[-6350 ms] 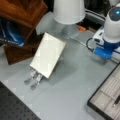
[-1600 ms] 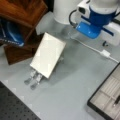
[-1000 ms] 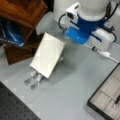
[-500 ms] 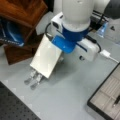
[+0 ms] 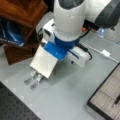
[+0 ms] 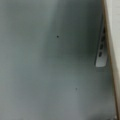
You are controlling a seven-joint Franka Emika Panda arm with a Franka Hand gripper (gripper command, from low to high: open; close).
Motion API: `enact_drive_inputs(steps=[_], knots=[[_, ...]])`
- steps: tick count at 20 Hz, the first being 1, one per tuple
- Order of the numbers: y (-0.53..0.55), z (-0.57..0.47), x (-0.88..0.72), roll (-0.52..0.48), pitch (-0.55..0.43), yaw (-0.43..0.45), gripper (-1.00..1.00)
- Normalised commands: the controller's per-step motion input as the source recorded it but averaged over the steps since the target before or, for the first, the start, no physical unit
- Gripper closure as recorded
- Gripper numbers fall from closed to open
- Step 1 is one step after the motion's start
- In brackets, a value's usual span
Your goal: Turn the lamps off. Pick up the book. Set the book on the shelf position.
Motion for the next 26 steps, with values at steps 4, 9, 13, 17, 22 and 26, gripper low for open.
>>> enact_drive_inputs(steps=[4, 9, 13, 17, 22, 26], knots=[[-0.04, 0.0, 0.13, -0.306, 0.221, 0.161, -1.0], [-0.03, 0.02, 0.05, -0.382, 0.31, 0.178, -1.0], [0.04, -0.06, 0.06, -0.493, 0.283, 0.116, -1.0], [0.13, -0.16, 0.1, -0.52, 0.201, 0.04, -1.0], [0.13, -0.16, 0.15, -0.524, 0.129, 0.002, -1.0], [0.07, -0.12, 0.08, -0.519, 0.092, -0.005, -1.0]])
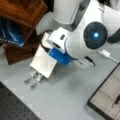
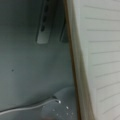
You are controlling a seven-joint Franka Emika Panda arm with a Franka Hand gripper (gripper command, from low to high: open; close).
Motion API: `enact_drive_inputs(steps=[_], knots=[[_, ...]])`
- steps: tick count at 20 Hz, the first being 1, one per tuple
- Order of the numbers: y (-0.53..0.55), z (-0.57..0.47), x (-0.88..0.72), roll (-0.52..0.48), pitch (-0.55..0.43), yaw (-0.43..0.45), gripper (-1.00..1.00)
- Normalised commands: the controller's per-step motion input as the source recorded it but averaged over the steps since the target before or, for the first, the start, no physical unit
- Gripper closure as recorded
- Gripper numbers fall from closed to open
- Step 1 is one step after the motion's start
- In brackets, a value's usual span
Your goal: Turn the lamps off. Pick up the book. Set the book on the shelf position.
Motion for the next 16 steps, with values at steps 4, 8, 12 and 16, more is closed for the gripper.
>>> enact_drive_inputs(steps=[4, 8, 12, 16], knots=[[0.05, -0.15, 0.02, -0.499, 0.07, -0.036, -1.0], [0.05, -0.2, -0.01, -0.565, 0.067, -0.031, -1.0], [0.09, -0.22, -0.03, -0.55, 0.087, -0.015, -1.0], [0.1, -0.18, 0.01, -0.543, 0.061, -0.013, -1.0]])
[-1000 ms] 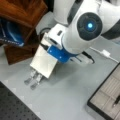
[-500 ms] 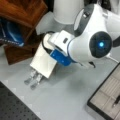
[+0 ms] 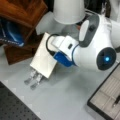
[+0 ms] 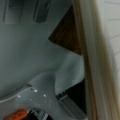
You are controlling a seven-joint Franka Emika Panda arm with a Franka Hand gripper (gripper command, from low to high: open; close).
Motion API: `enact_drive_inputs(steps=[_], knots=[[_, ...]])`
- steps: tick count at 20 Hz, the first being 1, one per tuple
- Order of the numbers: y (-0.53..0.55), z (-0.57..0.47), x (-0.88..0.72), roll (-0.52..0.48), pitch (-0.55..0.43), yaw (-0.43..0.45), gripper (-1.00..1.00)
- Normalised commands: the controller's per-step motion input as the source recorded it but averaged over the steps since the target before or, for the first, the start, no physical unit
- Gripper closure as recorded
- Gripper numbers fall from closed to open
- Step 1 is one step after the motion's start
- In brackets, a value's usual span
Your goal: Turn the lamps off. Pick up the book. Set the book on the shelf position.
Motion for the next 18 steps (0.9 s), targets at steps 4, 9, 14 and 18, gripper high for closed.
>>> enact_drive_inputs(steps=[4, 9, 14, 18], knots=[[0.06, -0.14, 0.02, -0.57, 0.053, 0.033, -1.0], [0.0, -0.12, 0.01, -0.599, 0.015, 0.087, -1.0], [-0.04, -0.13, 0.03, -0.537, -0.065, 0.112, -1.0], [-0.04, -0.11, 0.06, -0.437, -0.099, 0.093, -1.0]])
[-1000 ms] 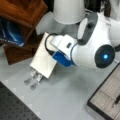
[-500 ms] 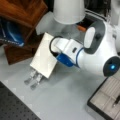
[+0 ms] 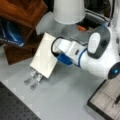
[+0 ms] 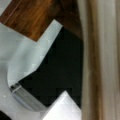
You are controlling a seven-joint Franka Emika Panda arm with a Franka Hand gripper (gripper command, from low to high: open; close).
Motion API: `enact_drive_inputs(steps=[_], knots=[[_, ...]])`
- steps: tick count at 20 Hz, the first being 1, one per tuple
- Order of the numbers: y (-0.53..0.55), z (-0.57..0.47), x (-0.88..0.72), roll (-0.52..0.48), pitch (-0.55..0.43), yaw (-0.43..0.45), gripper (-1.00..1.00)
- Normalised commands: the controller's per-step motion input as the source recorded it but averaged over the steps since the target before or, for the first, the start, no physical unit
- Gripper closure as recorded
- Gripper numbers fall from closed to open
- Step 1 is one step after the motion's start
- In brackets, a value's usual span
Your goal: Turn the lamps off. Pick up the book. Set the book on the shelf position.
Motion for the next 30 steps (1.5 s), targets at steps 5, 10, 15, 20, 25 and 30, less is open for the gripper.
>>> enact_drive_inputs(steps=[5, 10, 15, 20, 25, 30], knots=[[0.0, -0.12, 0.09, -0.403, -0.116, 0.033, -1.0], [0.03, -0.17, 0.16, -0.437, -0.115, -0.022, -1.0], [0.1, -0.18, 0.19, -0.419, -0.074, -0.044, -1.0], [0.13, -0.17, 0.18, -0.36, -0.067, -0.08, -1.0], [0.17, -0.15, 0.18, -0.329, -0.071, -0.121, 1.0], [0.18, -0.16, 0.21, -0.229, -0.11, -0.159, 1.0]])
